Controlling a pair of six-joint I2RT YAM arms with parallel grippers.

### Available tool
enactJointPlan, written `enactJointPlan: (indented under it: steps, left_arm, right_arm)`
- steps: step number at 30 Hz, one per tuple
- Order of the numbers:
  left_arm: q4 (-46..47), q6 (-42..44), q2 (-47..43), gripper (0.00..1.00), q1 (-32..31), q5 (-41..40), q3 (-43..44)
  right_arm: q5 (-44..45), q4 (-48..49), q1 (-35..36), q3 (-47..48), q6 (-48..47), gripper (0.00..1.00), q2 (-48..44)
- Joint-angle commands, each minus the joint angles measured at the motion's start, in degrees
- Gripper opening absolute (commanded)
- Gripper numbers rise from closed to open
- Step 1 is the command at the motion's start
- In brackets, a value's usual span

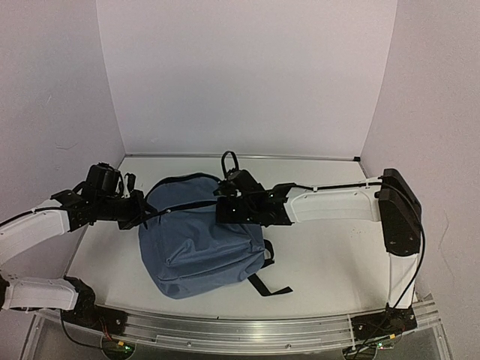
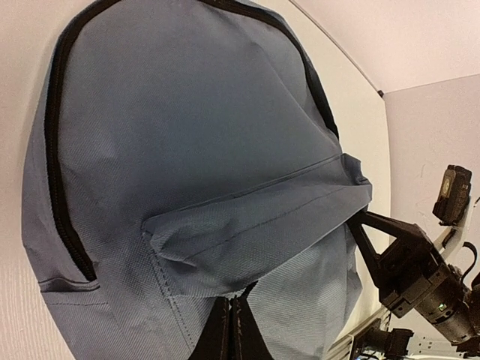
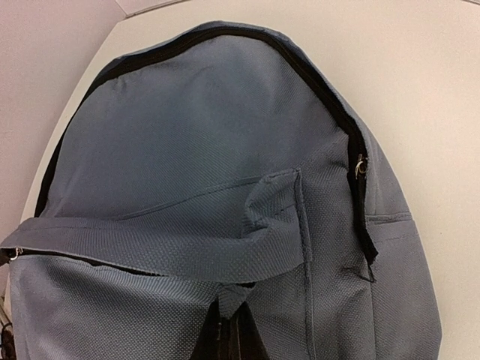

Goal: Pack the student bag
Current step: Zip the student bag at the center of the board, then reset both arms

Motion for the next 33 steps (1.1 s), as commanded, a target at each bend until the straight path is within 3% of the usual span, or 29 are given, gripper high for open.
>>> enactJointPlan:
  steps: [1,13,22,33]
  left_arm:
    - [-3.00,-2.50,-3.48,0.00,0.03,-3.88,-2.75]
    - [-6.72,-4.50,-2.34,0.00,0.64,-10.59,-4.04]
    - [0.61,-2.86,1.70,0.00,0.78,-3.81,-4.87]
    - [8.70,4.34,19.88,0.00,8.05,3.21,4.59]
  right_arm:
    - [9.04,-3.71,-1.30,0.13,2.88,0.00,-2.50]
    - [12.11,-5.15,-1.55,-0.04,4.88,0.00,-3.76]
    - [9.46,-4.50,-1.67,0.80,2.23,0.00,-3.95]
    - [10.42,-4.44,-4.12,-0.21,6.35,0.00,-5.47]
